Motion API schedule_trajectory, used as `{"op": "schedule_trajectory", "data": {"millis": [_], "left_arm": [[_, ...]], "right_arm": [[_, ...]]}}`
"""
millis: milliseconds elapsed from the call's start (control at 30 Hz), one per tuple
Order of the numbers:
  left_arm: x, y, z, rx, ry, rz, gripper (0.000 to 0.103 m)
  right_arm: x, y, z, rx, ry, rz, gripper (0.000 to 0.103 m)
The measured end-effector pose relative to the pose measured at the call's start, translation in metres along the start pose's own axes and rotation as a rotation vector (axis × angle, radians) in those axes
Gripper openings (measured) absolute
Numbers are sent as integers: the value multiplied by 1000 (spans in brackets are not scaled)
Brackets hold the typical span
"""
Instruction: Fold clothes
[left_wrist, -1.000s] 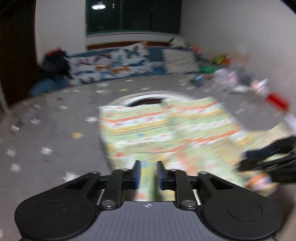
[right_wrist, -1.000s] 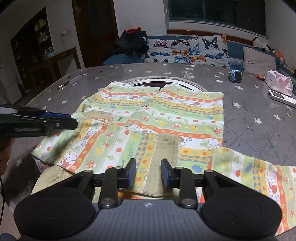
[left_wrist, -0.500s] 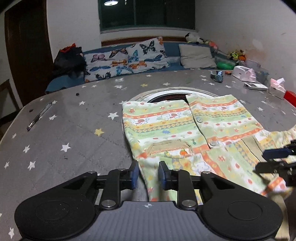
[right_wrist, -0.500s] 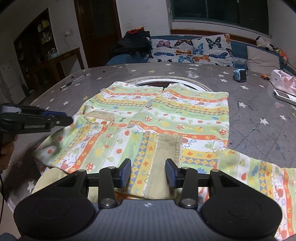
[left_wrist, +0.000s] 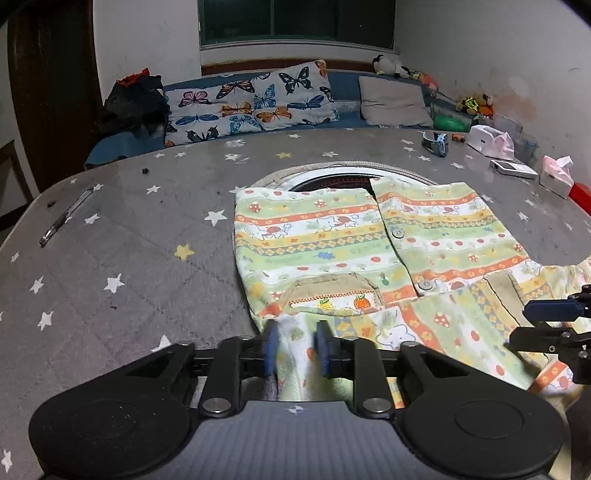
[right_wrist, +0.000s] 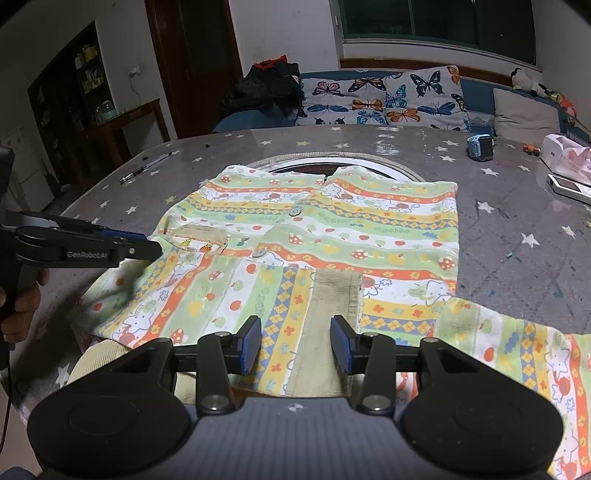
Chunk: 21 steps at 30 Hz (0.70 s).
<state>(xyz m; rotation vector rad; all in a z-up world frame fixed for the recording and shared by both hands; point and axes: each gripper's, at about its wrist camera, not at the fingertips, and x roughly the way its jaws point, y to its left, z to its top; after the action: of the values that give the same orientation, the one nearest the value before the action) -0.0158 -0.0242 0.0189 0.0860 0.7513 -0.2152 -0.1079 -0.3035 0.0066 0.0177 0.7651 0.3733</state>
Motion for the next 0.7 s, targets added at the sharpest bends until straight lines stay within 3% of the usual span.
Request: {"op": "schedule_trajectory", "data": {"millis": [167,300,367,500,567,700], "left_arm": [[-17,16,-3,-65,-66,0,0],[-12,31,-10,-108,-25,38,0],[-17,39,-11,-164,-29,-17,0],[-33,28,-3,-108,-92,-61,10],[-29,18,1,-64,-80,-54,16],[-9,6,-1,0,-22,-11,16]], "right_arm": [[-1,1,-1,-7,0,1,45],[-2,2,-3,-12,-5,5,49],[-3,3,-3,-12,-9,5,52],[-5,4,-2,-12,-18,3,54],[-6,4,0,-15,-20,-1,55],[-10,3,1,-11,-29,-5,56]]}}
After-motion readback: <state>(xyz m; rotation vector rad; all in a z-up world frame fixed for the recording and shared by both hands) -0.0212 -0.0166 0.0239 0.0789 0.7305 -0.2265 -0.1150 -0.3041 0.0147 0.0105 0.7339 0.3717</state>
